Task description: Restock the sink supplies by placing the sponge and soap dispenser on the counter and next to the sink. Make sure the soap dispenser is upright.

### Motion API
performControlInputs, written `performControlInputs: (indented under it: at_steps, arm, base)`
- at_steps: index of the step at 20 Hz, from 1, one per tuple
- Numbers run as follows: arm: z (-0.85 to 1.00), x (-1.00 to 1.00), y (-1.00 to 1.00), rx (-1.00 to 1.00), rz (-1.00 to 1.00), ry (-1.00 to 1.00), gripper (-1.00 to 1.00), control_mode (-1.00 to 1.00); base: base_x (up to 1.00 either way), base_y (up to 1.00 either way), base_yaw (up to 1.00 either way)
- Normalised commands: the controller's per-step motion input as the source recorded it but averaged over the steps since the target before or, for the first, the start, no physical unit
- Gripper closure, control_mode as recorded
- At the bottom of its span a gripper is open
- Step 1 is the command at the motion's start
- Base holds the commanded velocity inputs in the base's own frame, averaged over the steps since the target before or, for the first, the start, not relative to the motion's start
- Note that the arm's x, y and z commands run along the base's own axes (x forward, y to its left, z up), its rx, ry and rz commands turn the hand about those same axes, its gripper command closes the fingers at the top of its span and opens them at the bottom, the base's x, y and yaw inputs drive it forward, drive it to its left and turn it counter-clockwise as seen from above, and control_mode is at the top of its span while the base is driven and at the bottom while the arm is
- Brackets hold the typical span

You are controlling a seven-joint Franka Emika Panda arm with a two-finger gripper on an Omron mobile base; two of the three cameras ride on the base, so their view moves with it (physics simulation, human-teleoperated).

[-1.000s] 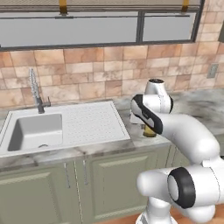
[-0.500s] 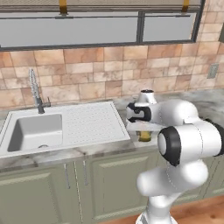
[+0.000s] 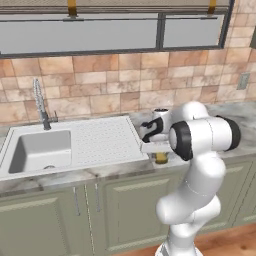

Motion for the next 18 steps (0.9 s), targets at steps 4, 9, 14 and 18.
performControlInputs:
  at_steps: [4, 9, 14, 18]
  arm:
    - [-0.39, 0.18, 0.03, -0.01, 0.04, 0.0, 1.0, -1.0]
    - [-0.3, 0.33, 0.03, 0.0, 0.03, 0.0, 1.0, -1.0]
    - [-0.31, 0.4, 0.07, 0.0, 0.02, 0.0, 1.0, -1.0]
    - [-0.27, 0.24, 0.17, 0.0, 0.01, 0.0, -1.0, -1.0]
  base:
    - [0.0, 0.0, 0.0]
    - [0.0, 0.0, 0.0]
    - [0.0, 0.0, 0.0]
    - [0.0, 0.0, 0.0]
